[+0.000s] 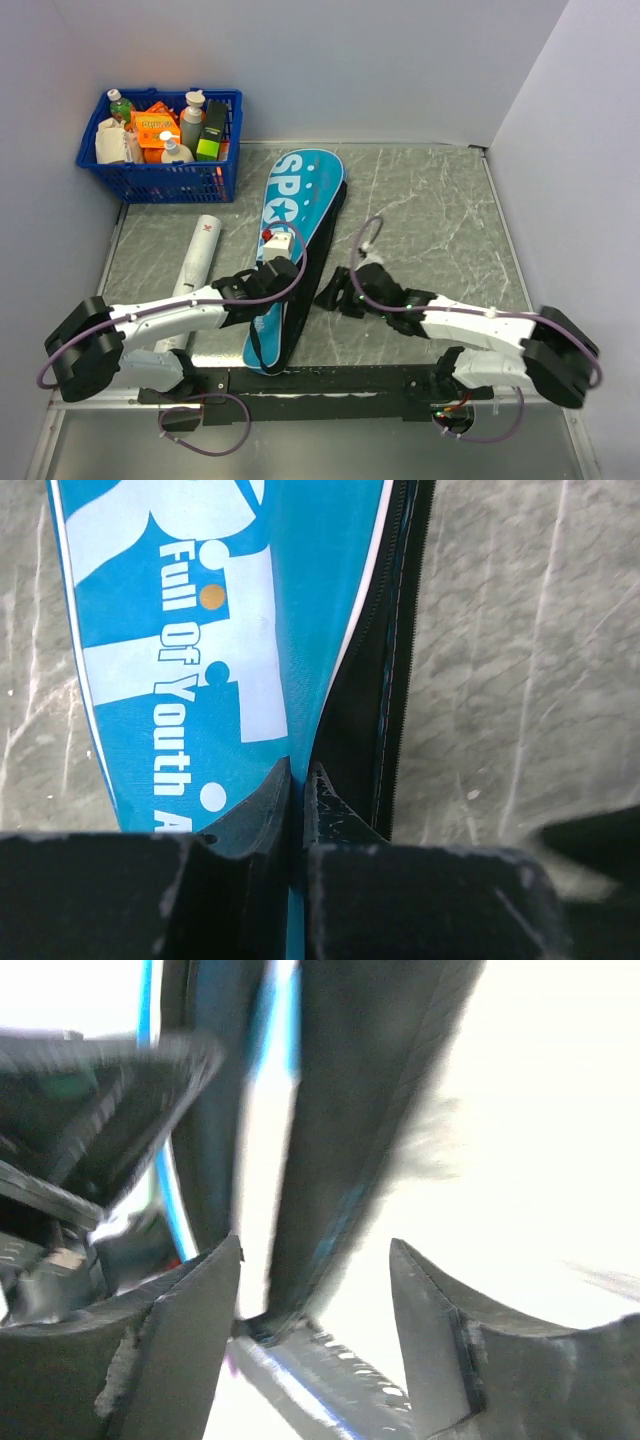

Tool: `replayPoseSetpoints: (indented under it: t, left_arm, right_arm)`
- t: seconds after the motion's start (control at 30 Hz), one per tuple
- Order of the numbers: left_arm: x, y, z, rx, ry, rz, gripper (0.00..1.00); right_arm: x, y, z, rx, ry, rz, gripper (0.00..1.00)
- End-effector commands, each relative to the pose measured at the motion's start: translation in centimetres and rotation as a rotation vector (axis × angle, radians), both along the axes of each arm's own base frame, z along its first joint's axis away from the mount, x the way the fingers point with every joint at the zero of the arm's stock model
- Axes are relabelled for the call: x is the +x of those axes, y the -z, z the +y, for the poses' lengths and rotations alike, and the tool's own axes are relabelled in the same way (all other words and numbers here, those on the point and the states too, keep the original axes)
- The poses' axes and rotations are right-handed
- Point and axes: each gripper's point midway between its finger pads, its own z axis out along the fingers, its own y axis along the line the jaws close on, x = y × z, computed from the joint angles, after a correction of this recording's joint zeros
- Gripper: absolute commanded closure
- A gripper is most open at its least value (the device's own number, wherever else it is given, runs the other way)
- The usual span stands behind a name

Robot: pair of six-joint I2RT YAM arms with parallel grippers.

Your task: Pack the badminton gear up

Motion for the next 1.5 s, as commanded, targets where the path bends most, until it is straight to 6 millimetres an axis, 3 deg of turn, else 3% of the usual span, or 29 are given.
replayPoseSetpoints:
  t: [0.0, 0.13, 0.2, 0.23, 0.27, 0.3, 0.33, 0.4, 0.47, 0.5, 0.53, 0.57, 0.6, 0.63, 0.67, 0.7, 0.73, 0.77, 0.8, 0.87, 0.9, 0.97, 1.0, 1.13, 1.2, 1.23, 1.27, 1.43, 1.47]
  left_arm:
    - [0.0, -0.6, -0.6, -0.028, 0.048, -0.047, 0.89]
    - [-1.2, 0.7, -2.8, -0.039, 0.171, -0.017, 0.72]
    - [-2.3, 1.1, -4.5, -0.059, 0.252, 0.005, 0.64]
    - [-2.7, 1.3, -4.9, -0.063, 0.276, 0.016, 0.55]
    - [-3.0, 1.0, -6.0, -0.092, 0.305, 0.009, 0.50]
    - [-3.6, 0.9, -6.6, -0.115, 0.340, 0.020, 0.36]
    - [-4.0, 0.7, -7.1, -0.131, 0.365, 0.021, 0.04]
    - [-4.9, -0.6, -8.0, -0.184, 0.408, 0.006, 0.04]
    - [-5.7, -2.1, -8.5, -0.234, 0.424, -0.016, 0.04]
    - [-5.8, -2.3, -8.4, -0.248, 0.420, -0.022, 0.04]
    - [-5.7, -2.5, -8.1, -0.251, 0.403, -0.030, 0.04]
    - [-5.7, -3.0, -7.9, -0.267, 0.385, -0.037, 0.04]
    - [-5.6, -2.8, -7.6, -0.265, 0.367, -0.037, 0.04]
    - [-5.4, -2.7, -7.1, -0.257, 0.339, -0.038, 0.04]
    - [-5.3, -3.0, -6.9, -0.261, 0.333, -0.044, 0.04]
    - [-5.3, -2.9, -6.7, -0.259, 0.327, -0.043, 0.04]
    - [-5.1, -2.7, -6.2, -0.246, 0.299, -0.043, 0.04]
    - [-5.1, -2.6, -6.0, -0.243, 0.292, -0.040, 0.04]
    - [-5.1, -2.5, -5.7, -0.236, 0.283, -0.041, 0.03]
    - [-5.0, -2.4, -5.1, -0.228, 0.259, -0.040, 0.04]
    - [-5.1, -2.3, -4.9, -0.227, 0.254, -0.038, 0.04]
    - [-5.0, -2.3, -4.6, -0.228, 0.244, -0.043, 0.04]
    - [-5.0, -2.4, -4.5, -0.229, 0.241, -0.046, 0.04]
    - [-4.9, -2.4, -4.3, -0.220, 0.241, -0.056, 0.04]
    - [-4.9, -2.4, -4.2, -0.218, 0.239, -0.060, 0.04]
    - [-4.9, -2.4, -4.1, -0.219, 0.238, -0.062, 0.04]
    - [-4.9, -2.4, -3.9, -0.219, 0.233, -0.065, 0.04]
    - [-4.8, -3.0, -3.5, -0.241, 0.223, -0.090, 0.03]
    - [-4.8, -3.1, -3.4, -0.242, 0.220, -0.092, 0.04]
  right_arm:
    - [4.1, -0.5, -8.9, -0.294, 0.237, -0.108, 0.29]
    - [7.2, -2.4, -11.4, -0.306, 0.262, -0.134, 0.28]
    - [8.7, -3.9, -11.6, -0.321, 0.256, -0.164, 0.28]
    - [9.6, -4.3, -12.0, -0.326, 0.269, -0.169, 0.28]
    - [10.1, -3.9, -11.8, -0.339, 0.259, -0.151, 0.28]
    - [11.1, -4.9, -11.6, -0.330, 0.255, -0.169, 0.28]
    - [12.1, -4.5, -11.9, -0.338, 0.265, -0.154, 0.28]
    - [13.8, -5.8, -11.3, -0.302, 0.251, -0.175, 0.28]
    - [15.9, -5.3, -11.6, -0.308, 0.261, -0.161, 0.28]
    - [17.1, -7.0, -10.4, -0.261, 0.230, -0.184, 0.28]
    - [18.1, -6.0, -10.0, -0.264, 0.213, -0.157, 0.29]
    - [19.1, -6.3, -9.8, -0.258, 0.202, -0.169, 0.30]
    - [20.9, -8.1, -9.1, -0.237, 0.202, -0.206, 0.31]
    - [22.0, -6.7, -8.8, -0.254, 0.193, -0.174, 0.31]
    - [23.9, -8.5, -8.4, -0.245, 0.198, -0.219, 0.32]
    - [24.9, -8.4, -8.4, -0.259, 0.203, -0.216, 0.32]
    - [26.0, -6.7, -8.2, -0.283, 0.201, -0.183, 0.32]
    - [27.9, -7.9, -8.3, -0.276, 0.218, -0.207, 0.33]
    - [28.5, -5.8, -8.3, -0.302, 0.212, -0.154, 0.33]
    - [30.7, -6.1, -8.8, -0.302, 0.237, -0.163, 0.33]
    - [31.4, -4.7, -9.0, -0.315, 0.245, -0.141, 0.33]
    - [33.0, -4.7, -9.2, -0.305, 0.264, -0.151, 0.33]
    - [33.8, -3.7, -10.0, -0.308, 0.279, -0.136, 0.33]
    - [36.6, -3.8, -10.1, -0.196, 0.277, -0.159, 0.32]
    - [37.6, -2.3, -10.6, -0.150, 0.270, -0.125, 0.32]
    - [38.1, -2.9, -10.1, -0.104, 0.253, -0.125, 0.32]
    - [38.4, -1.6, -10.2, -0.096, 0.251, -0.100, 0.32]
    - [39.8, -1.0, -10.0, -0.032, 0.242, -0.093, 0.31]
    - [39.8, 0.0, -9.8, -0.025, 0.229, -0.066, 0.31]
